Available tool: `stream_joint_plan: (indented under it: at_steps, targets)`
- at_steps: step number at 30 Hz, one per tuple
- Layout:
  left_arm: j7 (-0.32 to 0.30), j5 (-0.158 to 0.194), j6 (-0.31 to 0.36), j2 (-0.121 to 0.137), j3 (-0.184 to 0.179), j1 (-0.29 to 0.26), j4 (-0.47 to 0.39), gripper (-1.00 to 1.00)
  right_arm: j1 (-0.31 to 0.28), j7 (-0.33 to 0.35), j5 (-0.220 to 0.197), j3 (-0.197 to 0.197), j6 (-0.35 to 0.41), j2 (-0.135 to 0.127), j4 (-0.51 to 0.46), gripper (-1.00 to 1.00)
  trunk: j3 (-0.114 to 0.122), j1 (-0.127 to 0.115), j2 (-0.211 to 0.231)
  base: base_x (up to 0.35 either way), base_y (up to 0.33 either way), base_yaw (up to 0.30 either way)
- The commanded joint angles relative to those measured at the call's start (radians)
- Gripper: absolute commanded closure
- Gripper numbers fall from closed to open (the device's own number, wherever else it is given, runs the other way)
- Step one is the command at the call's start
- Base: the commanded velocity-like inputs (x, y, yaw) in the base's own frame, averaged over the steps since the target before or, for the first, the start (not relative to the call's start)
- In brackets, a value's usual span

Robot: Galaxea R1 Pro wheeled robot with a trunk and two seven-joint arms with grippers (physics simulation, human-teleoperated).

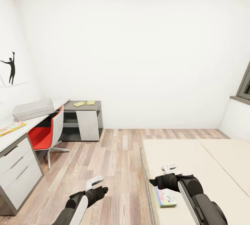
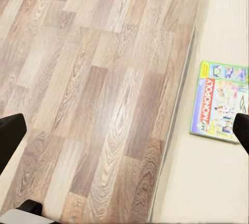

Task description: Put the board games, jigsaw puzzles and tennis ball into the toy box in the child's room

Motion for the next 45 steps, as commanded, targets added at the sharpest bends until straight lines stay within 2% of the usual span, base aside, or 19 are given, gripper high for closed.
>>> stream_joint_plan:
  at_steps: [1, 45]
  targets:
    - [0.009, 0.011, 0.003, 0.0, -0.001, 0.0, -0.001, -1.0, 0.0, 0.003, 0.002, 0.001, 0.004, -0.001, -0.001, -1.0, -0.001, 0.0, -0.001, 0.0, -0.28, 0.0]
    - [0.009, 0.01, 0.003, 0.0, -0.002, 0.0, -0.002, -1.0, 0.0, 0.003, 0.002, 0.001, 0.002, -0.001, -0.001, -1.0, -0.001, 0.0, -0.001, 0.0, -0.278, 0.0]
